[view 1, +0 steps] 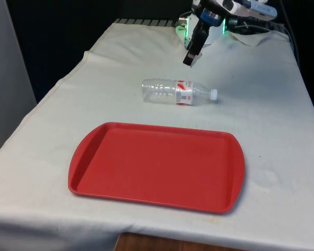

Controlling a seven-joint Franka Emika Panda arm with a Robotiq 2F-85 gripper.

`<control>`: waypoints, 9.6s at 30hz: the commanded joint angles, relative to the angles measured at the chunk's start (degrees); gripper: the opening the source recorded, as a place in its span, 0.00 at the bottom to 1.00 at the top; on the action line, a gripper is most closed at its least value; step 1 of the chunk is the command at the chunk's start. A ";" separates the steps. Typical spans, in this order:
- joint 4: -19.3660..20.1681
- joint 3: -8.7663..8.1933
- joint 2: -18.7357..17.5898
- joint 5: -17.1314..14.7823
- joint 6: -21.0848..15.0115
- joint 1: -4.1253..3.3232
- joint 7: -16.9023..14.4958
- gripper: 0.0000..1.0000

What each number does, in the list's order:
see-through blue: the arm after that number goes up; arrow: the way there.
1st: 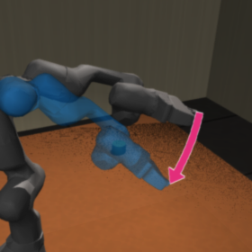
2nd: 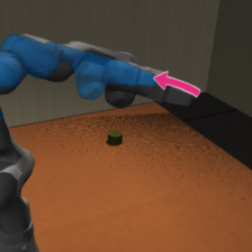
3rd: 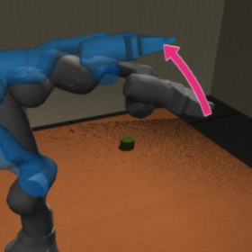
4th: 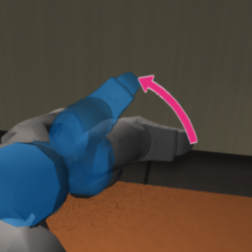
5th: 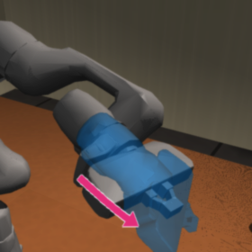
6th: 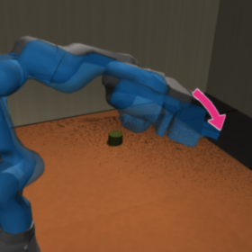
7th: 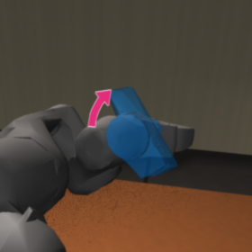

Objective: Place the bottle upright on the tray.

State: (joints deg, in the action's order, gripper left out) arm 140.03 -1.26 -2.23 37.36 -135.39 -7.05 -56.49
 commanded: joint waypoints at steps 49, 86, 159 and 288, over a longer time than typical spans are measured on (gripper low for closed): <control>-2.52 2.29 -7.68 16.44 5.16 -0.97 17.82 1.00; -10.14 6.82 -20.86 22.57 15.01 -2.29 30.65 1.00; -14.50 8.37 -27.56 24.24 18.96 -2.12 34.26 0.37; -25.32 6.42 -11.52 2.92 18.96 1.15 6.99 0.34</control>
State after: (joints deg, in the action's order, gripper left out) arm 114.88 5.10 -13.92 40.91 -116.54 -6.07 -48.99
